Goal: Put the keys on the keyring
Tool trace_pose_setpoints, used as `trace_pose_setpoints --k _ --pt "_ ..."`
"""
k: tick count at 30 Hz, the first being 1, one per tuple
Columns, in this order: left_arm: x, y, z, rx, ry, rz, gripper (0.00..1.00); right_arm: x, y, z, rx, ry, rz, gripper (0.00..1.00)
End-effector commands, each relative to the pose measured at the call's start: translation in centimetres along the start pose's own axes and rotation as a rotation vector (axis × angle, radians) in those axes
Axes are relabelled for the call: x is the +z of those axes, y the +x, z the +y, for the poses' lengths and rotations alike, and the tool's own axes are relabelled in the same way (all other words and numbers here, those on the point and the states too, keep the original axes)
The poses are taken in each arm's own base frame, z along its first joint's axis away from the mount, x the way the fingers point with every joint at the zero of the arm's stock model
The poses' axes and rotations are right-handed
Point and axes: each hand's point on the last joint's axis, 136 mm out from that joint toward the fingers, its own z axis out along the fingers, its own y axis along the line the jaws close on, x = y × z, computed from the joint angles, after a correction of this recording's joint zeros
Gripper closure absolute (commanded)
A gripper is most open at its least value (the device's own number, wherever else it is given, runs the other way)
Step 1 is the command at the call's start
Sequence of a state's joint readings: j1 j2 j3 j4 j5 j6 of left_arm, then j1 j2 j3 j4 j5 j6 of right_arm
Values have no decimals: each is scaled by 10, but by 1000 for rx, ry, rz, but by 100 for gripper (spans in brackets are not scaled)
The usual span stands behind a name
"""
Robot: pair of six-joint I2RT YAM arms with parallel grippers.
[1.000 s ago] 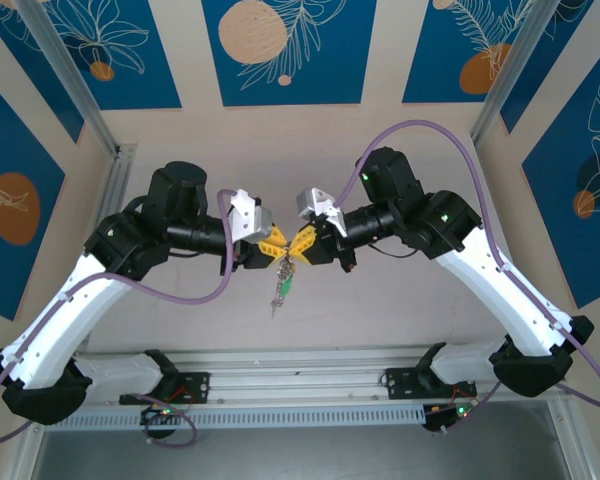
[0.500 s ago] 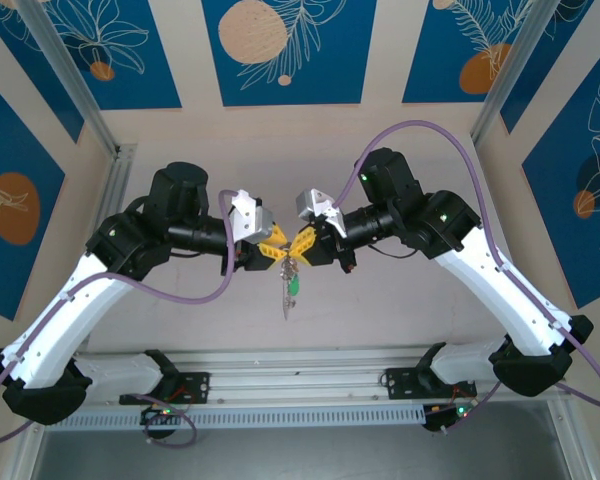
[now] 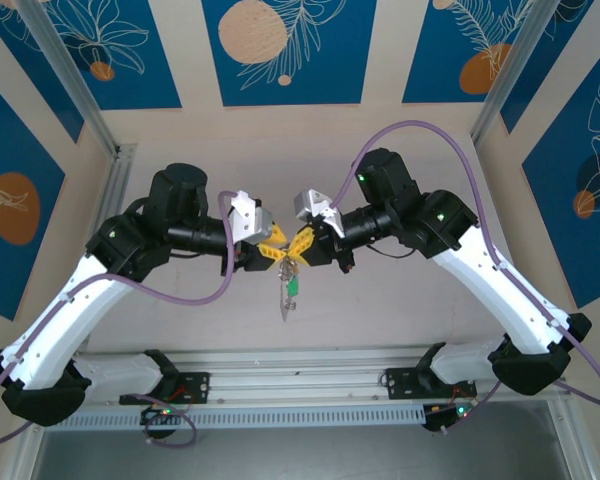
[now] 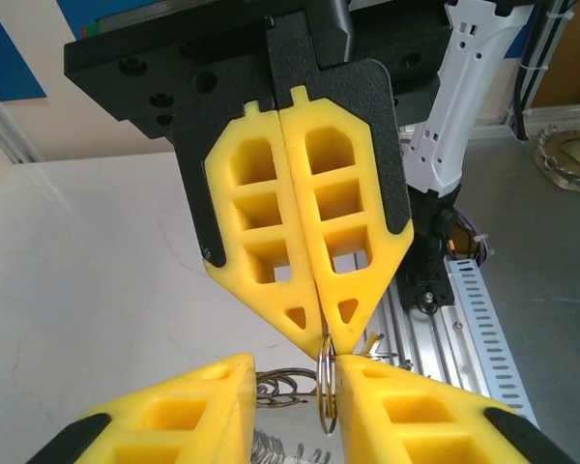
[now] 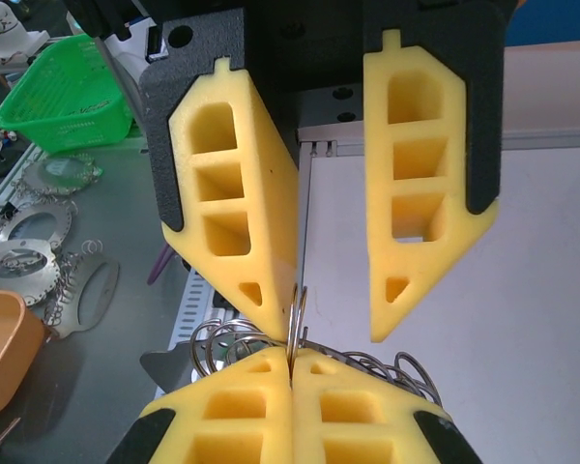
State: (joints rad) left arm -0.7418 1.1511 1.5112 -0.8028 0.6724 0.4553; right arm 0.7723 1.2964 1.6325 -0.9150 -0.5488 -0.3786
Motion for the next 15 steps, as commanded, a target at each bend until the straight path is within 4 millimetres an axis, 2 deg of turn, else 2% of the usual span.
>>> trace_pose_setpoints --k 1,2,5,12,15 --pt "-3 -6 -8 19 21 -27 73 2 -4 -2 -29 1 -7 100" --pt "-3 -6 -8 19 22 -26 73 3 -4 -2 -28 2 -6 100" --pt "-3 -5 -8 18 24 -26 82 3 -4 -2 -26 -1 -6 100" --pt "-5 -7 -9 22 23 -30 84 4 -1 -4 -18 3 5 100" --pt "-4 -7 -9 21 26 -31 87 5 -2 -4 -17 -1 4 100"
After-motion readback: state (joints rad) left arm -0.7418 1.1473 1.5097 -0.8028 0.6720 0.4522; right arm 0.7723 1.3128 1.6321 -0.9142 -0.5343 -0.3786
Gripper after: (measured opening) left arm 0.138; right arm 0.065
